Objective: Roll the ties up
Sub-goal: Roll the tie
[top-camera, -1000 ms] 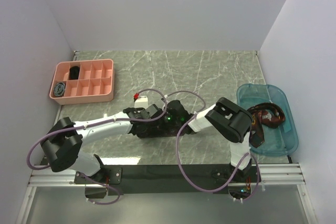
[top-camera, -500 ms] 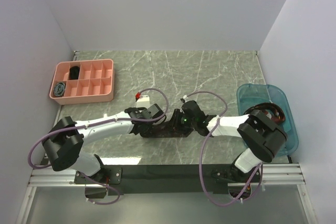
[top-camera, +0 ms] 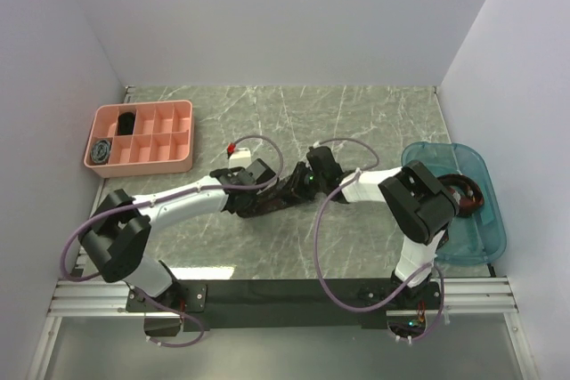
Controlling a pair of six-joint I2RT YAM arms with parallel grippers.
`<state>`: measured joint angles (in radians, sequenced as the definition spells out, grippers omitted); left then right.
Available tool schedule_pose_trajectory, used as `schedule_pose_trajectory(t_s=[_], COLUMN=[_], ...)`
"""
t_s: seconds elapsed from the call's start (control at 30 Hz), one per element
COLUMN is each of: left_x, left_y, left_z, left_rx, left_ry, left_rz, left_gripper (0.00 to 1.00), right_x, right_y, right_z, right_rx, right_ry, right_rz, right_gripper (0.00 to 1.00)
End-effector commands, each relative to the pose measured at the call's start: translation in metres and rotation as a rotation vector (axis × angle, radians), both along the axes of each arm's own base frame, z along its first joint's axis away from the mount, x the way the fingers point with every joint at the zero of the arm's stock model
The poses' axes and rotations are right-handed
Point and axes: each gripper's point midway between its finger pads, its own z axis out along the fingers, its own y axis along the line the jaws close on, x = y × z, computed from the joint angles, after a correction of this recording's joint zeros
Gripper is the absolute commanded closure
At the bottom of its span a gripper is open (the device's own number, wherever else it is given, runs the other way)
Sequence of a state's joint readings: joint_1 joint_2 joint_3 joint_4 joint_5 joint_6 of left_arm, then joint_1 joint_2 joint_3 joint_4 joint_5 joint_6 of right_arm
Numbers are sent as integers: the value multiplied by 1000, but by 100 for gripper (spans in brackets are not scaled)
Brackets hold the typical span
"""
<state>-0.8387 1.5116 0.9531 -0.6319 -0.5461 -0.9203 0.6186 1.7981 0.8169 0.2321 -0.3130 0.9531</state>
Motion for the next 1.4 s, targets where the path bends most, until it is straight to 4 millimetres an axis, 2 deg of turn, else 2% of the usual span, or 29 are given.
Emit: schedule_pose_trajectory(t_s=[0.0, 0.03, 0.1, 0.17, 0.3, 0.33, 0.4, 0.53, 0.63, 0.7, 0.83, 0.93, 1.17, 1.37], left_x=[28, 32, 33, 33, 30, 30, 28, 27, 26, 25, 23, 23, 22, 24], left_y=[-1, -1, 1, 2, 7, 7, 8, 11, 14, 20, 29, 31, 22, 18], left_z=[16, 22, 18, 16, 11, 10, 9, 9, 8, 9, 11, 10, 6, 4], left_rx=[16, 27, 59, 74, 91, 92, 98, 101, 123, 157, 201, 214, 182, 199], left_ry=[-40, -47, -30, -21, -7, -3, 1, -3, 3, 7, 10, 16, 33, 38], left_rz=[-5, 1, 7, 16, 36, 36, 39, 42, 43, 53, 65, 65, 35, 24], left_gripper=[99, 99, 99, 99, 99, 99, 99, 99, 99, 99, 99, 99, 99, 99], right_x=[26, 30, 33, 27, 17, 14, 11, 6, 5, 4, 2, -3, -5, -8], right_y=[-28, -22, -7, 11, 41, 47, 62, 83, 92, 92, 82, 76, 89, 100], right_z=[-20, -9, 13, 37, 63, 61, 69, 64, 46, 36, 2, -10, 25, 37], right_rx=[-158, -134, -55, 35, 136, 148, 187, 224, 240, 245, 187, 188, 309, 343], right_ry=[-18, -52, -124, -188, -260, -257, -276, -267, -227, -197, -133, -98, -173, -191], right_rz=[-48, -32, 14, 66, 144, 159, 185, 229, 231, 206, 167, 150, 203, 239], right_gripper=[68, 68, 68, 69, 71, 71, 72, 73, 75, 75, 75, 75, 75, 75])
